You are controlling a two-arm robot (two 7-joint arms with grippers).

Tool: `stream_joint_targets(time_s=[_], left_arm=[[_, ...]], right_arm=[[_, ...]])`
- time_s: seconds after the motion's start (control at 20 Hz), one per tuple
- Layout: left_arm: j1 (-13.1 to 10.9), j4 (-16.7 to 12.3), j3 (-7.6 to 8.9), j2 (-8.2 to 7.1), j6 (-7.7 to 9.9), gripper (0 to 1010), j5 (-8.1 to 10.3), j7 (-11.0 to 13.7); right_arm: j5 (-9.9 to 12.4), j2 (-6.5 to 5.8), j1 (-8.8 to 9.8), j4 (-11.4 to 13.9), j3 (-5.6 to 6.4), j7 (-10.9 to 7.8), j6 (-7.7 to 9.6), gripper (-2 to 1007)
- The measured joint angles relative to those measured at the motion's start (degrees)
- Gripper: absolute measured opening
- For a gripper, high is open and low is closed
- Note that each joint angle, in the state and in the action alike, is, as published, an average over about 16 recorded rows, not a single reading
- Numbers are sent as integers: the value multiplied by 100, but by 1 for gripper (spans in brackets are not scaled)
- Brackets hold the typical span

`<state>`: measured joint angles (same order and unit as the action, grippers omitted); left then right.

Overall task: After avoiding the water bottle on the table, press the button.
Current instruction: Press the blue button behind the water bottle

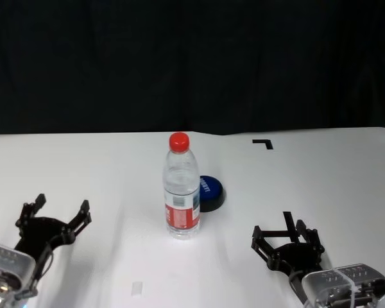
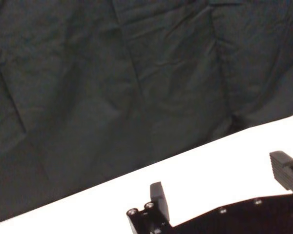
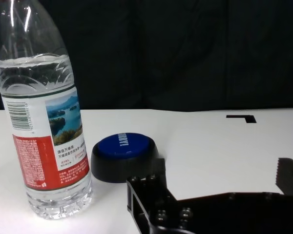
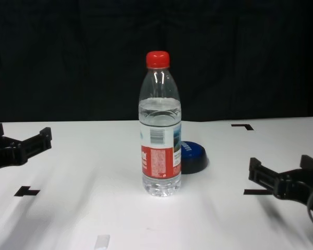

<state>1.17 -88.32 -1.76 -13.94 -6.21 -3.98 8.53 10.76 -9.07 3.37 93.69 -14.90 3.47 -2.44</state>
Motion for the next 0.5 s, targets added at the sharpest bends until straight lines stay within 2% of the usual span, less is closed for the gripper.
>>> stream_joint_targets(time_s=[0.5], left_arm=[[-5, 11, -4, 14, 21, 1009, -24, -2]], right_arm=[[0, 0, 0, 0, 0, 0, 0, 1002]])
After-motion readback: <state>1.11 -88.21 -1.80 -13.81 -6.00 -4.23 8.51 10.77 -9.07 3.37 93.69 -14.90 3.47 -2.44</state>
